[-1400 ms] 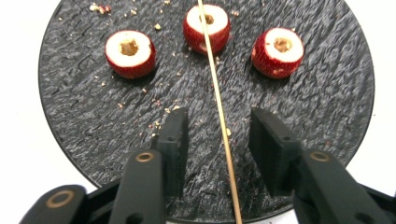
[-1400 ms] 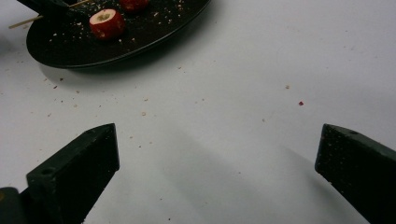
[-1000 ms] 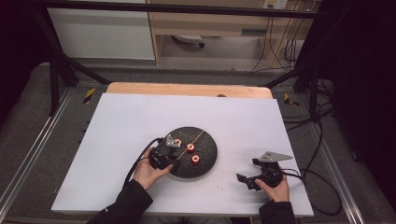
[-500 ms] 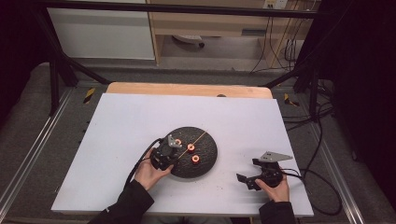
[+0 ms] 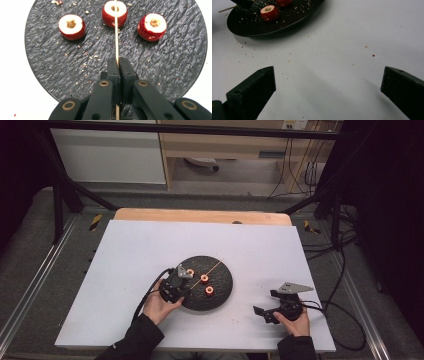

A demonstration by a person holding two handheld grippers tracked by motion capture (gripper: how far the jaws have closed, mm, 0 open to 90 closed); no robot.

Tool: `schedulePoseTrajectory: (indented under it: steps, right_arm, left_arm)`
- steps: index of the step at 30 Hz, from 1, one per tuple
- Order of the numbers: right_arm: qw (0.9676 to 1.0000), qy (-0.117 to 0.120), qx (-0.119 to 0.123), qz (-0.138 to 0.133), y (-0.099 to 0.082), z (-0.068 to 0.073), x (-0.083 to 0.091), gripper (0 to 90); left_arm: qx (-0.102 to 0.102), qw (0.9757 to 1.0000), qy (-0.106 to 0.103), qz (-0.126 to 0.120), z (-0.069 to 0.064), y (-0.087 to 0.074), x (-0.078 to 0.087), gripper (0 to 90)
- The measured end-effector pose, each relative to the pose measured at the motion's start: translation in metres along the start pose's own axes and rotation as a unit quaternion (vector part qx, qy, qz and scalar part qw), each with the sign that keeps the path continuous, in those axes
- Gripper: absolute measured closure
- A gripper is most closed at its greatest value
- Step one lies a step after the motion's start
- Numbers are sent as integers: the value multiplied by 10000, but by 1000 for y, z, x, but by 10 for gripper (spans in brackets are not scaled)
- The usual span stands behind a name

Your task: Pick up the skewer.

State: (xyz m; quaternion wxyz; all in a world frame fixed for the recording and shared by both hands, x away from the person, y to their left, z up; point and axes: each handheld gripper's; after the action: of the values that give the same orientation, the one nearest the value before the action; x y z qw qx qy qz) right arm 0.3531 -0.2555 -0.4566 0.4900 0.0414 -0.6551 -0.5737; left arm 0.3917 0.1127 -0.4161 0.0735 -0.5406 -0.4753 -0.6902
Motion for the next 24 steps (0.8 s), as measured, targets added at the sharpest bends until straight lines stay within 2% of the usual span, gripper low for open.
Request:
schedulePoseTrajectory:
  steps: [10,24]
  right_arm:
    - [10000,-19,1,5,0,0,0,6]
    - [10000,-30,-15,13,0,0,0,5]
  left_arm:
    - [95,9995,-17,-307,8,-11,15,879]
    - [279,9963,-133,-797,25,-44,41,879]
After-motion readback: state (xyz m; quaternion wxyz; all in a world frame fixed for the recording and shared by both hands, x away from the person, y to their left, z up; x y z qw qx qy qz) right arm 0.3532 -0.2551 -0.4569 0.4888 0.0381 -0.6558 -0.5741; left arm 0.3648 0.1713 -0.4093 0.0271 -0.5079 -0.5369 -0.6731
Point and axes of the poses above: each handheld gripper's, and its own axes: x roughly backward along the jaws, y roughly out of its top, z roughly to its left, and after that the axes turned 4 degrees about x, right-handed
